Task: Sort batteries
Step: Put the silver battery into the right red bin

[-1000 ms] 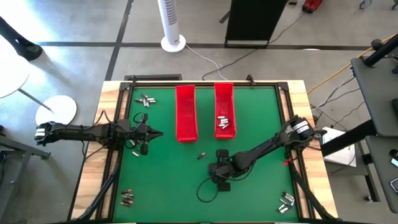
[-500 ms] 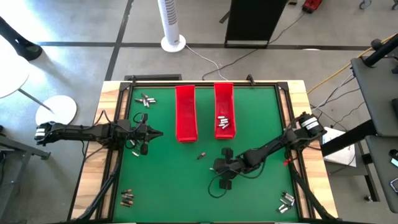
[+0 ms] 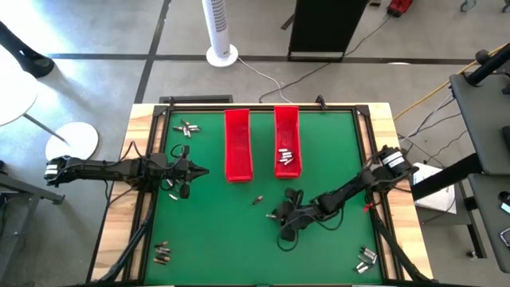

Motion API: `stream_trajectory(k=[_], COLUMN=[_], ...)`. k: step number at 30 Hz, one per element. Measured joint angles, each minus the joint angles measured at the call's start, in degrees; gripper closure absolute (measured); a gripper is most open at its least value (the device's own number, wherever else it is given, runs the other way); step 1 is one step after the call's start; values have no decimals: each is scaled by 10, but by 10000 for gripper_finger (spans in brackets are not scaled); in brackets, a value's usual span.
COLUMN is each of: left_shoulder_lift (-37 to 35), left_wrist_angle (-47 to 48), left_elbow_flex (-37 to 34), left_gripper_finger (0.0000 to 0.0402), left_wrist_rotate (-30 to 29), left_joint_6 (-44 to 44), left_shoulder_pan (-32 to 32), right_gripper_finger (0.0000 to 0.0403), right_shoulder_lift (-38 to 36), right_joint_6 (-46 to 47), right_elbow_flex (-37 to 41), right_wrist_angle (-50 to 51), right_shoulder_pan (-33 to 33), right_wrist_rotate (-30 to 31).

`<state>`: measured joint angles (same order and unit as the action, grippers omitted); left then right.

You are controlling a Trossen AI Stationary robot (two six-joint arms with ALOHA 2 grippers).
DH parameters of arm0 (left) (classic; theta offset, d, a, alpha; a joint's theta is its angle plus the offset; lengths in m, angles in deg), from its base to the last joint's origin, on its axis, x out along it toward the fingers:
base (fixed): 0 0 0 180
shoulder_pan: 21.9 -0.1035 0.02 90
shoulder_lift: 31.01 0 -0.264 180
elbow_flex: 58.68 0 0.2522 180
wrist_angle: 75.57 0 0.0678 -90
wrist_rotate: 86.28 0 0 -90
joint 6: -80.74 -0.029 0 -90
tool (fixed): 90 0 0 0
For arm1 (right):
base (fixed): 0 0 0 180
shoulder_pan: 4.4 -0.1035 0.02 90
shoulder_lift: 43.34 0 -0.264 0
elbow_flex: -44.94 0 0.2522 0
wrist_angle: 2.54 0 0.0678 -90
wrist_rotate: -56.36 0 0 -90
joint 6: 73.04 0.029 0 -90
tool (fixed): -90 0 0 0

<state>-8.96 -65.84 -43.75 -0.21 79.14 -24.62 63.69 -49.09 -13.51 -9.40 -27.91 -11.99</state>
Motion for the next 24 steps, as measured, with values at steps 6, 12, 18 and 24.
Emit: stream_trajectory(k=[6,12,18,24], left_shoulder_lift=[0,0,0,0], left_wrist_angle=[0,0,0,0], left_elbow_flex=[0,0,0,0], left_gripper_finger=[402,402,402,402], left_wrist_rotate=[0,0,0,0], left_joint_6=[0,0,0,0], left_shoulder_pan=[0,0,0,0], right_gripper_finger=[308,342,365,364], right_shoulder_lift=[2,1,-1,-3], right_joint_6=[-35,-33,-31,-35], right_elbow_flex=[2,2,10,12], right_wrist_angle=[-29,-24,-23,1], right_shoulder_pan=[2,11,26,36], right_wrist_rotate=[20,24,5,-7])
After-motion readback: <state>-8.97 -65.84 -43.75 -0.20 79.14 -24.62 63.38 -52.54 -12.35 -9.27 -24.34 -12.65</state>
